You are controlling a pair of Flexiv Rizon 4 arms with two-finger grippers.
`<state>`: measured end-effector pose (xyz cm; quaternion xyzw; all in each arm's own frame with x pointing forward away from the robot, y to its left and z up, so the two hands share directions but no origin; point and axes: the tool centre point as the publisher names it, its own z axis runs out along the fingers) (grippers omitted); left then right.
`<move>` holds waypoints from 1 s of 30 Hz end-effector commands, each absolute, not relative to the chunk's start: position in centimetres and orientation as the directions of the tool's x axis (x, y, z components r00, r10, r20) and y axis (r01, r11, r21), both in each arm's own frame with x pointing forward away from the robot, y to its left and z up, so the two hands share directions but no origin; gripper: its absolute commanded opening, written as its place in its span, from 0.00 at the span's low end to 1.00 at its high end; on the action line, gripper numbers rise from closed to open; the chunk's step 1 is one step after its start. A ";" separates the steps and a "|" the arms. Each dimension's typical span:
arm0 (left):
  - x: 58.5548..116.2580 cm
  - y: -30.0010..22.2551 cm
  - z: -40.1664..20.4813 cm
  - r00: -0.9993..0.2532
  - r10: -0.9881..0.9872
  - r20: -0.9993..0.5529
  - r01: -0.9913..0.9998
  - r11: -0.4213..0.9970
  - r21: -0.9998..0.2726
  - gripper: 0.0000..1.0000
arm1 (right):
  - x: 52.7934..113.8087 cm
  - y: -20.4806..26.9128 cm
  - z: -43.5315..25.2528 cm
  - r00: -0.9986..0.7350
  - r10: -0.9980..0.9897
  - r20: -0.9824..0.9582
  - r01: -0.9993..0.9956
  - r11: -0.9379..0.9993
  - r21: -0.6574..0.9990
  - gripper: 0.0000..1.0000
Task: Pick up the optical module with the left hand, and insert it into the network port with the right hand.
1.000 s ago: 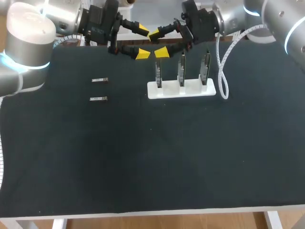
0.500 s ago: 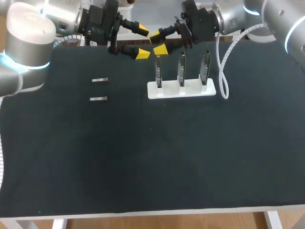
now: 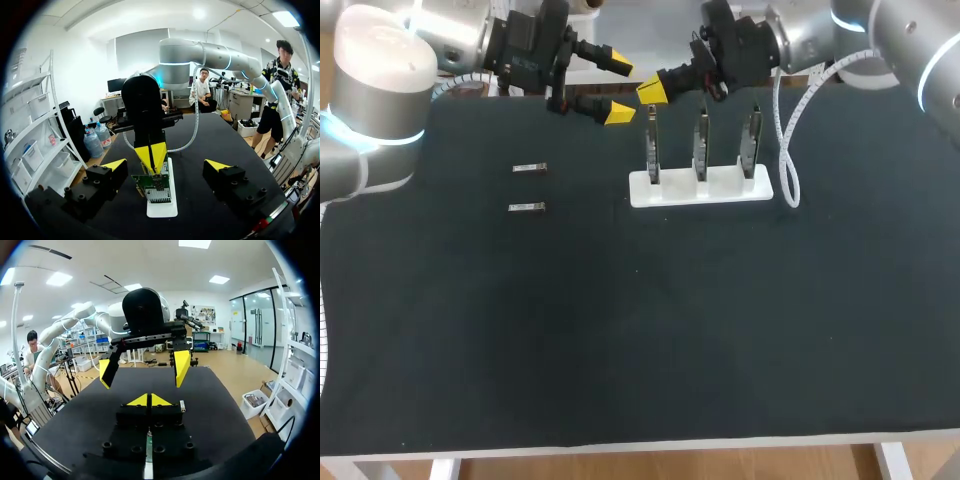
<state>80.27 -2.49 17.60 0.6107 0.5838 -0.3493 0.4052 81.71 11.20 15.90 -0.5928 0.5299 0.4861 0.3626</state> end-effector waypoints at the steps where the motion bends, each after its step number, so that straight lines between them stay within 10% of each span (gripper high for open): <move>1: 80.4 -2.5 17.6 0.075 0.431 -0.899 0.996 0.007 0.086 1.00 | 82.5 11.2 15.9 -0.036 -0.275 -0.961 -0.956 -0.269 0.113 0.00; 30: 80.4 -2.5 17.6 0.075 0.431 -0.899 0.996 0.007 0.086 1.00 | 82.7 10.6 15.3 -0.047 -0.275 -0.960 -0.959 -0.256 0.121 0.00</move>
